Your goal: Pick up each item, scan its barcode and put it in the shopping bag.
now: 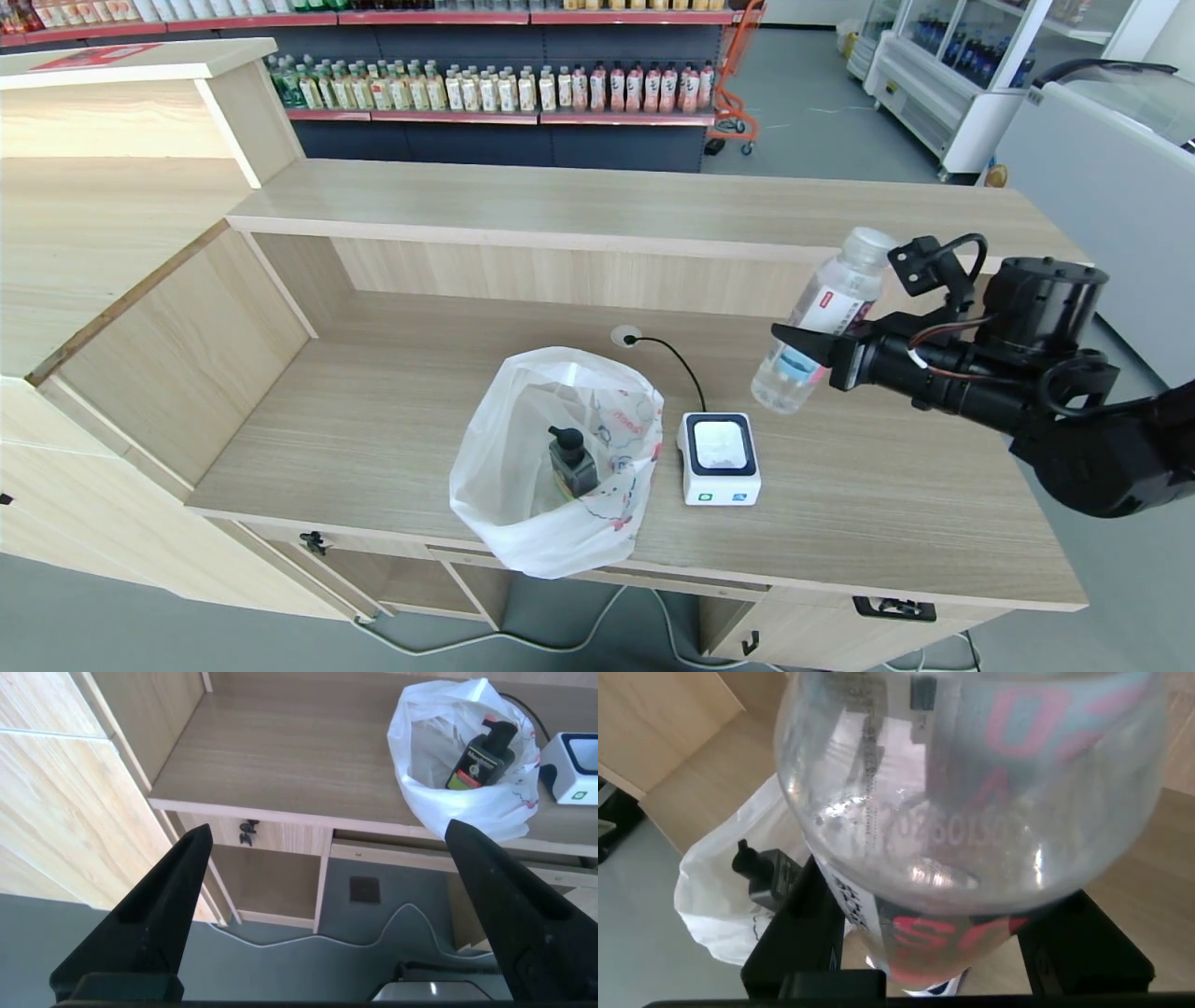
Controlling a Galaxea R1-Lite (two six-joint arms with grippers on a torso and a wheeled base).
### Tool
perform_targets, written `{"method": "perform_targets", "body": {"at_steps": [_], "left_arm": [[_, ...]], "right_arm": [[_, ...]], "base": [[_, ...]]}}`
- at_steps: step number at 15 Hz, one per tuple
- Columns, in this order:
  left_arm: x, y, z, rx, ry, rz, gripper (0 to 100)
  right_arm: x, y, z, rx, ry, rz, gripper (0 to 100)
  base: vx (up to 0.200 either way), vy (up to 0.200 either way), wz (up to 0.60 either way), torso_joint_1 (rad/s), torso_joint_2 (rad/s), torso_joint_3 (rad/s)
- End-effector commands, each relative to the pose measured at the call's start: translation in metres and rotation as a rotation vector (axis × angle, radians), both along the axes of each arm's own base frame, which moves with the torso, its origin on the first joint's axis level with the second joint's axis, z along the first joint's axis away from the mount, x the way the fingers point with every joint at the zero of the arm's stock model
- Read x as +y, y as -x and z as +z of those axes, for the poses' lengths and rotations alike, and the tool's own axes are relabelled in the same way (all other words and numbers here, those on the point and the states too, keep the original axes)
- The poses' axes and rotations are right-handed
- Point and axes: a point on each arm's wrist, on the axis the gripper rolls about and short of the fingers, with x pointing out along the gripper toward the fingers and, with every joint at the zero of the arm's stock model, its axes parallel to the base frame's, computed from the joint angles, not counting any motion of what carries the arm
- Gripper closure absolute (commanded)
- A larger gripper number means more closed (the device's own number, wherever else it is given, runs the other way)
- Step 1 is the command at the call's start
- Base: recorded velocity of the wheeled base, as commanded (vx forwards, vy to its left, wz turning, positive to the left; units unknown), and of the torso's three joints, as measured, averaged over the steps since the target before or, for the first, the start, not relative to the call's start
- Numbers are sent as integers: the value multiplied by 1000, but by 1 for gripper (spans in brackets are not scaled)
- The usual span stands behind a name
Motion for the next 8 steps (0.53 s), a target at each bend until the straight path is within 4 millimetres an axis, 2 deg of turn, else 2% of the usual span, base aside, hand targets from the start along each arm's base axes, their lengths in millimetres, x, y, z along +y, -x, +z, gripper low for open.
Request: {"method": "perform_targets", "body": {"at_steps": [1,3,6,8], "left_arm": [[0,0,0,0,1,0,0],[0,0,0,0,-1,0,0],[0,0,0,-2,-1,0,0],[0,0,0,-2,1,0,0]], "right_arm": [[16,-10,-22,56,15,34,100],[26,-6,-23,59,18,45,100],[40,-10,-31,71,27,41,100],[51,-12,-37,82,32,59,100]], "base": [[0,0,0,0,0,0],[0,0,0,0,0,0],[0,0,0,0,0,0],[0,200,0,0,-5,2]]}}
